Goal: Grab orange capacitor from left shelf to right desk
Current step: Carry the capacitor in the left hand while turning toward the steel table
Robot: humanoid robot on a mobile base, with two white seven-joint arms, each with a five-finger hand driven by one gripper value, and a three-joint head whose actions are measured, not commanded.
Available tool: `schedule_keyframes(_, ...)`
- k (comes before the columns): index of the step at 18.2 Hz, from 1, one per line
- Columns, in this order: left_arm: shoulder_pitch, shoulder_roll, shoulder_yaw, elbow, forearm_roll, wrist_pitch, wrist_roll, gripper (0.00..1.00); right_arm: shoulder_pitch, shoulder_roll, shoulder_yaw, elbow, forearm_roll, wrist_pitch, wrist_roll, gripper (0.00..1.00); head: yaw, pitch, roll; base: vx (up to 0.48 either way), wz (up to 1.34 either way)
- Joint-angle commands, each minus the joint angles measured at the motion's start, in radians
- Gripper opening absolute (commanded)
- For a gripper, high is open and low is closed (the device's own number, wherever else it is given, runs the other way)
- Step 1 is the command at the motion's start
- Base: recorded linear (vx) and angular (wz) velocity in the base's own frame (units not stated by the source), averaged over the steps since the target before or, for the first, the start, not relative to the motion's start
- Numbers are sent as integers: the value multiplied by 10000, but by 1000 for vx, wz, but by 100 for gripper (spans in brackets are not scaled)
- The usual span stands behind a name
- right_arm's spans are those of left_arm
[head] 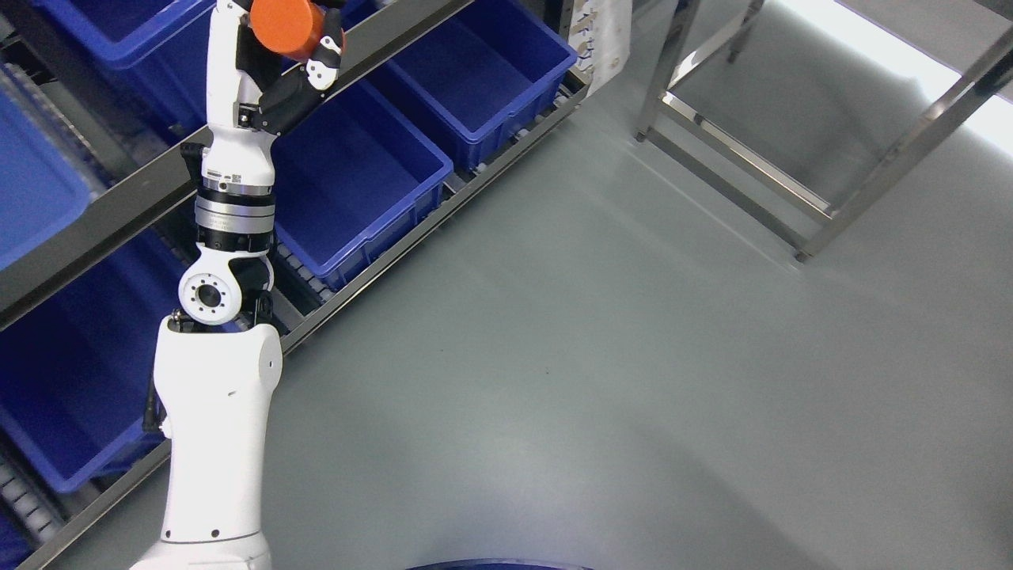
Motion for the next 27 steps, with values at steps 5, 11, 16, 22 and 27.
schedule_keyframes(5, -305, 151, -810, -115, 49, 10, 9, 2, 140, -175, -108, -337, 0, 12, -14, 100, 0, 2, 0, 168, -535)
schedule_keyframes(11, -549, 151, -1302, -115, 233, 10, -6, 2, 140, -175, -108, -337, 0, 12, -14, 100, 0, 2, 0, 281, -441)
schedule_keyframes(16, -566, 151, -1638, -115, 233, 25, -6, 2, 140, -175, -108, -337, 0, 12, -14, 100, 0, 2, 0, 386, -349)
schedule_keyframes(22, -413, 151, -1869, -130, 233, -51, -22, 2, 140, -175, -108, -337, 0, 12, -14, 100, 0, 2, 0, 467, -192)
schedule_keyframes(27, -443, 151, -2160, -130, 279, -82, -22, 2, 140, -175, -108, -337, 0, 12, -14, 100, 0, 2, 0, 510, -173)
